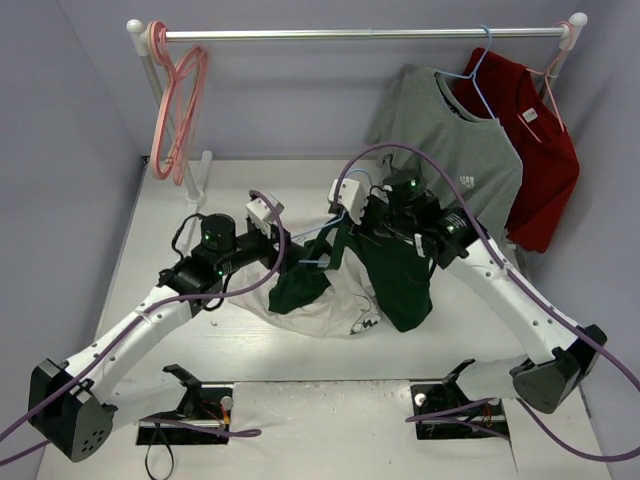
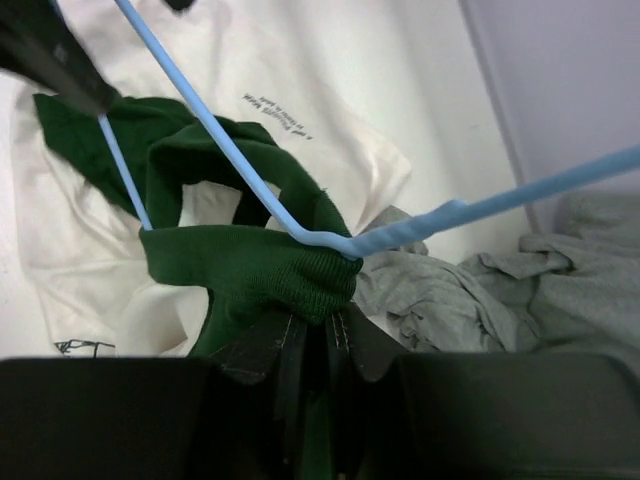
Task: Place the t-shirt on the hanger
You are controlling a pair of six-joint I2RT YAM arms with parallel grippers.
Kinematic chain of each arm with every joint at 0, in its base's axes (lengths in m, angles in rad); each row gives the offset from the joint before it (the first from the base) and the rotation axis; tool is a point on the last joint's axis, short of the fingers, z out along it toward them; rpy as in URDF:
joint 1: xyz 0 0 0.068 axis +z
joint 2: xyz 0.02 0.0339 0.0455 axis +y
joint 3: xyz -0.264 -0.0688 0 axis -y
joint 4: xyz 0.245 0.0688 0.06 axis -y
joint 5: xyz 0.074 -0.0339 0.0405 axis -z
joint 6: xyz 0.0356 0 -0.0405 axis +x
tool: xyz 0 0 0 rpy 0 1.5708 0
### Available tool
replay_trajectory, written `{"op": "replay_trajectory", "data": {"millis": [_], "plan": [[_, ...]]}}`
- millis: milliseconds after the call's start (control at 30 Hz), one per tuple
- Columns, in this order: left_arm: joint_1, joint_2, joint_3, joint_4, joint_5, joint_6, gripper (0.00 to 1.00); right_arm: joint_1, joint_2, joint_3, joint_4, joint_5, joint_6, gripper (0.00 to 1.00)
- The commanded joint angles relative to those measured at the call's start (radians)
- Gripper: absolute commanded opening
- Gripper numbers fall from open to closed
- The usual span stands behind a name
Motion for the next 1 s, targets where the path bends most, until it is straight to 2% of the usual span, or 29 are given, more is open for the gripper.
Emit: {"op": "replay_trajectory", "data": {"millis": [0, 133, 300, 500, 600, 800, 967], "plan": [[0.008, -0.036, 0.116, -0.018, -0.218, -0.012, 0.62, 0.003, -0.119, -0.019, 0.174, 0.089, 0.041, 0.0], [0.009, -0.04, 0.214, -0.083, -0.435, -0.054, 0.67, 0.003, -0.147, -0.042, 0.171, 0.158, 0.029, 0.0], [0.009, -0.047, 0.307, -0.154, -0.538, -0.125, 0.67, -0.006, -0.147, -0.057, 0.162, 0.199, 0.015, 0.0], [0.008, -0.091, 0.262, -0.144, -0.689, -0.256, 0.67, -0.028, -0.136, -0.077, 0.206, 0.203, 0.045, 0.0], [0.008, -0.136, 0.197, -0.102, -0.721, -0.27, 0.67, -0.037, -0.106, -0.062, 0.188, 0.222, 0.053, 0.0], [0.009, -0.137, 0.283, -0.157, -0.79, -0.166, 0.68, -0.042, -0.104, -0.085, 0.188, 0.235, 0.047, 0.0], [0.011, -0.122, 0.312, -0.117, -0.827, -0.065, 0.7, -0.042, -0.115, -0.128, 0.194, 0.223, 0.048, 0.0]]}}
